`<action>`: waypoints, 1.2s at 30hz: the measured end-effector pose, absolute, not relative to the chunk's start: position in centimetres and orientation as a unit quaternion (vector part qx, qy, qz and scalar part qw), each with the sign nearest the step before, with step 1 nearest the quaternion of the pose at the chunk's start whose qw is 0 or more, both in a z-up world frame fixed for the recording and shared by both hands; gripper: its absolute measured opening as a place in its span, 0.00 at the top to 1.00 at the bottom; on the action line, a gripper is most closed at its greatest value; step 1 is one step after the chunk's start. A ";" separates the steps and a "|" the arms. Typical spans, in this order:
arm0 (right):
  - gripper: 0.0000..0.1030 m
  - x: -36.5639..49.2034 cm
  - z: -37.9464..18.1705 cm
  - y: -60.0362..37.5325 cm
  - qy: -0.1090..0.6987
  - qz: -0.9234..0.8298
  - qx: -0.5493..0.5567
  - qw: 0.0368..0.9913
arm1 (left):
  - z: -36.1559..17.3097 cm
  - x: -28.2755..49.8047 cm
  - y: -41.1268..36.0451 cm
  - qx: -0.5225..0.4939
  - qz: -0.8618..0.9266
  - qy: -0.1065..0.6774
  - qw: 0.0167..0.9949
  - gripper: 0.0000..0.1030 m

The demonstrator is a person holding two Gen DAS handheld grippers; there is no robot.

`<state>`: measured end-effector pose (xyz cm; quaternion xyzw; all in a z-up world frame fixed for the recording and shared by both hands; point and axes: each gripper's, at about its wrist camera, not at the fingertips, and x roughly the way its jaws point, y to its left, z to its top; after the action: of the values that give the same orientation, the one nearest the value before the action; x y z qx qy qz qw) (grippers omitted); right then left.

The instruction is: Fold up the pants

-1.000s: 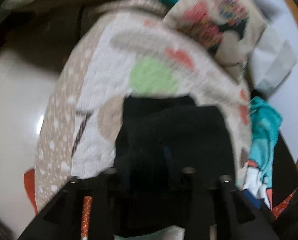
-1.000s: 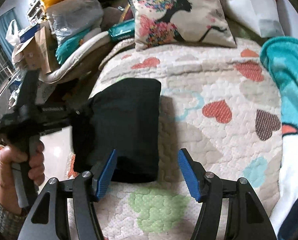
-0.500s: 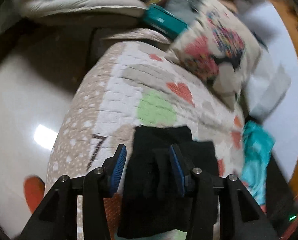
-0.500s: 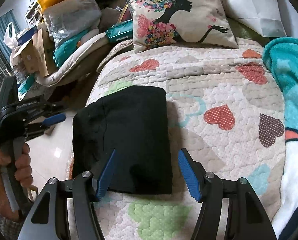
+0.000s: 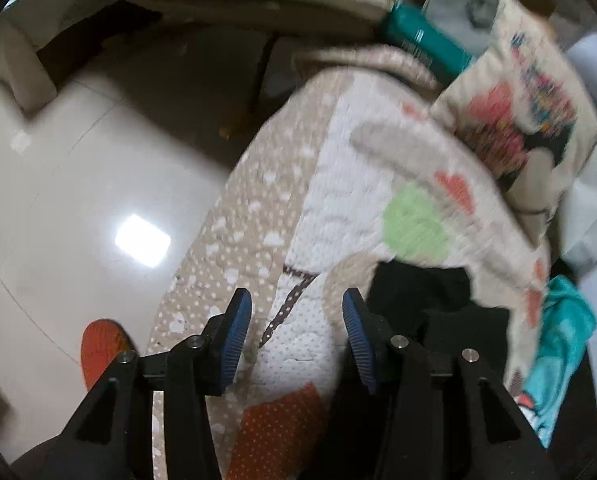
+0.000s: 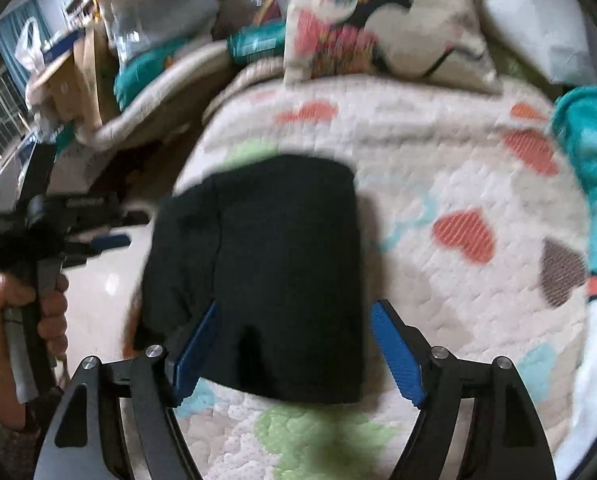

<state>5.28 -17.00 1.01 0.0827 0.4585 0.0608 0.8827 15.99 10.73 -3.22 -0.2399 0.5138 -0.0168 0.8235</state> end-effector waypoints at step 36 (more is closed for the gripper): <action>0.14 6.3 0.2 -22.0 0.444 0.007 0.145 0.884 | 2.2 9.2 1.3 -0.036 -0.056 0.401 0.914 0.44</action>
<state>6.26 -21.97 0.23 0.1449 0.4440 0.0067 0.8842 9.16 1.28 2.18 -0.0362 0.4011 -0.0558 0.9136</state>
